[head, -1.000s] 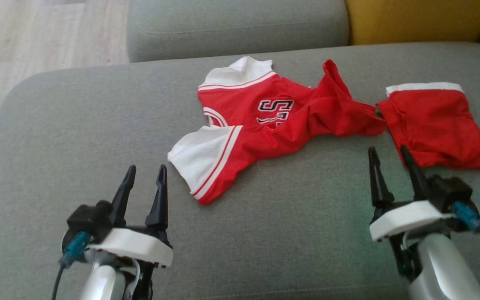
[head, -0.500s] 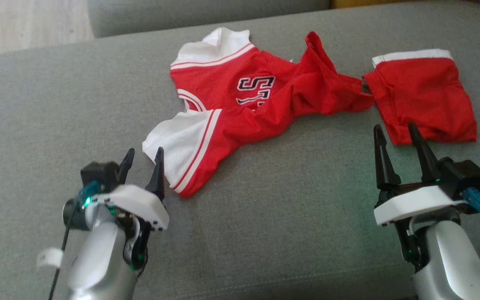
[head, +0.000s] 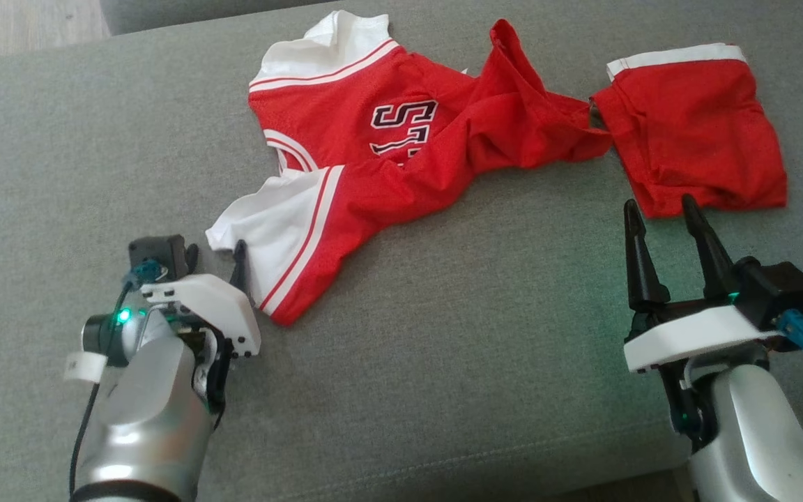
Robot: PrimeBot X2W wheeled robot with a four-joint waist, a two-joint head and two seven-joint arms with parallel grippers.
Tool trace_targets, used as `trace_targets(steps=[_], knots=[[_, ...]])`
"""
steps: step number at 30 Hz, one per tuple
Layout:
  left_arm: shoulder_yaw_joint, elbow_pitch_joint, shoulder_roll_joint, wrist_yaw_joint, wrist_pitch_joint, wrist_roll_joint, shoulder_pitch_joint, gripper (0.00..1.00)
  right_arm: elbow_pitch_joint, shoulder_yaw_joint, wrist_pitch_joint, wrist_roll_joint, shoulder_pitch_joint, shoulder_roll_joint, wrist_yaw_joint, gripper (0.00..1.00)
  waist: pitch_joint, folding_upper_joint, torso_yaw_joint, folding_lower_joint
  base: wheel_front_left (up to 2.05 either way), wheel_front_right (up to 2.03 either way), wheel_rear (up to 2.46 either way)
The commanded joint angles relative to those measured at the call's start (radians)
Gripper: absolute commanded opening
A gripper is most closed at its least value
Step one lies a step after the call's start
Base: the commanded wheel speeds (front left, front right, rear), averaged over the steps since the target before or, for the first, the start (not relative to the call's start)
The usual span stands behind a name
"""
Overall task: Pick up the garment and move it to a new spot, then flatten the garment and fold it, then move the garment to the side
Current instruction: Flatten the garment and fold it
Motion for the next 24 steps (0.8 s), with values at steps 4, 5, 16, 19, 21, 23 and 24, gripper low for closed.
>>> trace_targets(steps=[4, 5, 16, 19, 21, 23, 24], knots=[[0.018, 0.030, 0.026, -0.006, -0.024, -0.006, -0.062, 1.00, -0.039, 0.029, 0.000, 0.004, -0.034, 0.001, -0.001, 1.00, 0.008, 0.0000, -0.006, 0.0000, 0.00, 0.00, 0.00], [0.017, 0.042, 0.025, -0.014, -0.027, -0.010, -0.067, 1.00, -0.040, 0.030, 0.000, 0.004, -0.034, 0.001, -0.001, 1.00, 0.009, 0.0000, -0.007, 0.0000, 0.00, 0.00, 0.00], [0.023, -0.124, 0.051, -0.001, -0.095, 0.027, -0.120, 0.00, -0.024, 0.024, -0.006, 0.012, -0.035, 0.001, -0.001, 1.00, -0.002, 0.0000, -0.005, 0.0000, 0.00, 0.00, 0.00], [0.046, -0.344, 0.067, 0.037, -0.096, 0.080, -0.085, 0.00, -0.018, 0.018, -0.010, 0.019, -0.038, 0.001, -0.001, 1.00, -0.009, 0.0000, 0.001, 0.0000, 0.00, 0.00, 0.00], [0.055, -0.469, 0.075, 0.048, -0.096, 0.115, -0.060, 0.00, -0.013, 0.017, -0.011, 0.022, -0.039, 0.001, -0.001, 1.00, -0.014, 0.0000, 0.006, 0.0000, 0.00, 0.00, 0.00], [0.056, -0.586, 0.084, 0.046, -0.096, 0.151, -0.043, 0.00, -0.008, 0.018, -0.012, 0.025, -0.041, 0.001, -0.001, 1.00, -0.019, 0.0000, 0.012, 0.0000, 0.00, 0.00, 0.00], [0.047, -0.650, 0.090, 0.033, -0.096, 0.170, -0.038, 0.00, -0.006, 0.019, -0.013, 0.026, -0.042, 0.001, -0.001, 1.00, -0.022, 0.0000, 0.016, 0.0000, 0.00, 0.00, 0.00]])
